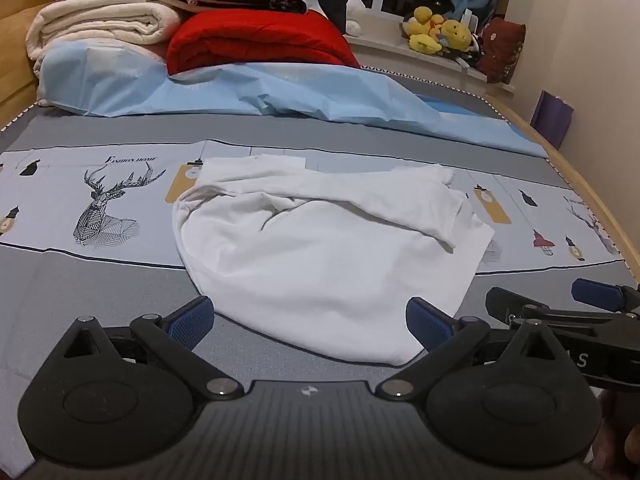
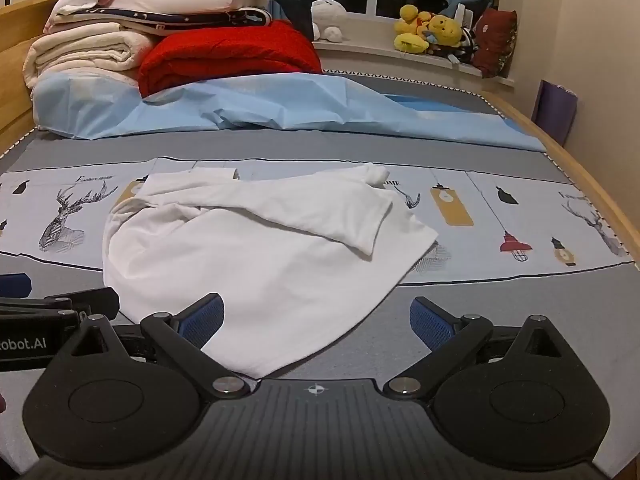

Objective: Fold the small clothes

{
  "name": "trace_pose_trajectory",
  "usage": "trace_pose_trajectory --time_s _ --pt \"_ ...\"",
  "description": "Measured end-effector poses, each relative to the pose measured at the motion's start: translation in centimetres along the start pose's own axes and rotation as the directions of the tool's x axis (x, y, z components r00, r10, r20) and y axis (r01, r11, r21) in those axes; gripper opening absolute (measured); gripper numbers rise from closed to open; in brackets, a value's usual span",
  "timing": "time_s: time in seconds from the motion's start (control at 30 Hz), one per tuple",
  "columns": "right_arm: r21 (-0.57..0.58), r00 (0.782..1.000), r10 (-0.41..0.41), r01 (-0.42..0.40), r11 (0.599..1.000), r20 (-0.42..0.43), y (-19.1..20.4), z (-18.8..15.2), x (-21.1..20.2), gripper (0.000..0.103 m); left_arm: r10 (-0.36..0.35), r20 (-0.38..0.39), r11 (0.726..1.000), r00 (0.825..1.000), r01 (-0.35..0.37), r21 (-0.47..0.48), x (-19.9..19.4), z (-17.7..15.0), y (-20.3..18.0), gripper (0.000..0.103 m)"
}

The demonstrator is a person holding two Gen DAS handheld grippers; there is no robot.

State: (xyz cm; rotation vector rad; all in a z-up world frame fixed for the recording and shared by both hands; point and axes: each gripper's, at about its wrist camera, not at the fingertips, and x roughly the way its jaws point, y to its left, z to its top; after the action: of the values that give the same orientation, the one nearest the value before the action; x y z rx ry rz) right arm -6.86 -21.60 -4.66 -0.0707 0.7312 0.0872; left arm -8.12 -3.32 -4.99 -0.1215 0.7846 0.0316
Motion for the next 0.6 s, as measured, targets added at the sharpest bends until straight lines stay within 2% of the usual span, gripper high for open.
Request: trace_pose_trajectory --time_s 0.6 --pt "-0.001 1.000 -0.003 0.003 1.000 -0.007 0.26 0.02 0.24 0.099 0.001 -0.001 1.000 1.000 -0.001 -0.002 0.06 0.16 0.08 0.102"
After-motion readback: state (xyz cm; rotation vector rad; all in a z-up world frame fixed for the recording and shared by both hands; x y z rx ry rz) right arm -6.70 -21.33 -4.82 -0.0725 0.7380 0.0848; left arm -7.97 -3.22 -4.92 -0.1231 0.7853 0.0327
